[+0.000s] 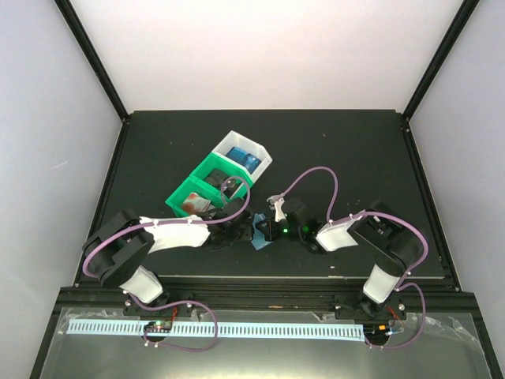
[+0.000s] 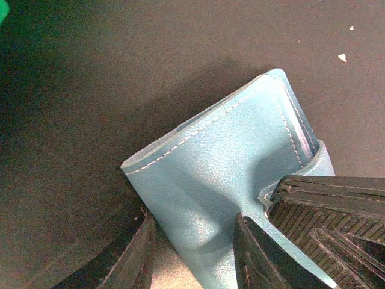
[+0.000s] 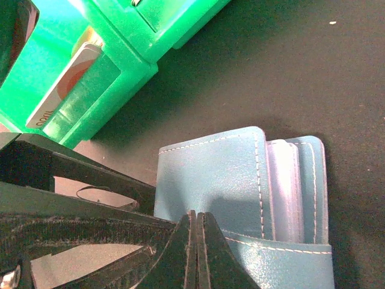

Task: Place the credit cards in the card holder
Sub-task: Close the card holder at the center of the board.

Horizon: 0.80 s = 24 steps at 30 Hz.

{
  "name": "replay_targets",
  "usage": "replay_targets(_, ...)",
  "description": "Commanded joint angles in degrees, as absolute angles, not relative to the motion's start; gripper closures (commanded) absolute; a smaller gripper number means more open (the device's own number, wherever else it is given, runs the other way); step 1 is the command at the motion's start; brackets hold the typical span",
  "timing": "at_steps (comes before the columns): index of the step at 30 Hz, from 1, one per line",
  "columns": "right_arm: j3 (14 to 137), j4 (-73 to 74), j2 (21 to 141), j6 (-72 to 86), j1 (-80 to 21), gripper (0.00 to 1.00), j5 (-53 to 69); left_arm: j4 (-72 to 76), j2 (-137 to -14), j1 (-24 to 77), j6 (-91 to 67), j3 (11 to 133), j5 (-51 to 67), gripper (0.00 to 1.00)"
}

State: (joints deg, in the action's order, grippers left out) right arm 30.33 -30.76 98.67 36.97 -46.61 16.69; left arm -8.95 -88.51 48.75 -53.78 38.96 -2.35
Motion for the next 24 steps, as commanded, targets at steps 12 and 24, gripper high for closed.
replay_targets(12,22.8,-8.2,102.0,36.7,-48.2,0.99,20.5,-10.1,-91.3,48.3,-53.6,38.9,-1.2,0.64)
replay_targets(24,34.8,3.0,83.5,38.8,-46.9,0.71,8.3,-14.6,-83.9,47.3,-51.0,40.3,-5.1,0.55)
